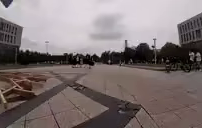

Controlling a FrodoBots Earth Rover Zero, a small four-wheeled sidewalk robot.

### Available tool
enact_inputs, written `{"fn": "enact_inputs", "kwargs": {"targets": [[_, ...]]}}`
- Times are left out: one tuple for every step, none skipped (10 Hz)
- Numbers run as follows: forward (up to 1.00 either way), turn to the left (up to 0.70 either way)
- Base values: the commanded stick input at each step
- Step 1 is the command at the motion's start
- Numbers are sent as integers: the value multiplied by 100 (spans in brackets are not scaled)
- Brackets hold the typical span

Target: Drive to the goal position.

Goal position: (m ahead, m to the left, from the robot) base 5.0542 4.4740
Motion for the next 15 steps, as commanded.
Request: {"fn": "enact_inputs", "kwargs": {"targets": [[70,1],[70,1],[70,1],[70,1],[70,1],[70,1],[70,1],[70,1],[70,1],[70,1],[70,1],[70,1],[70,1],[70,1],[70,1]]}}
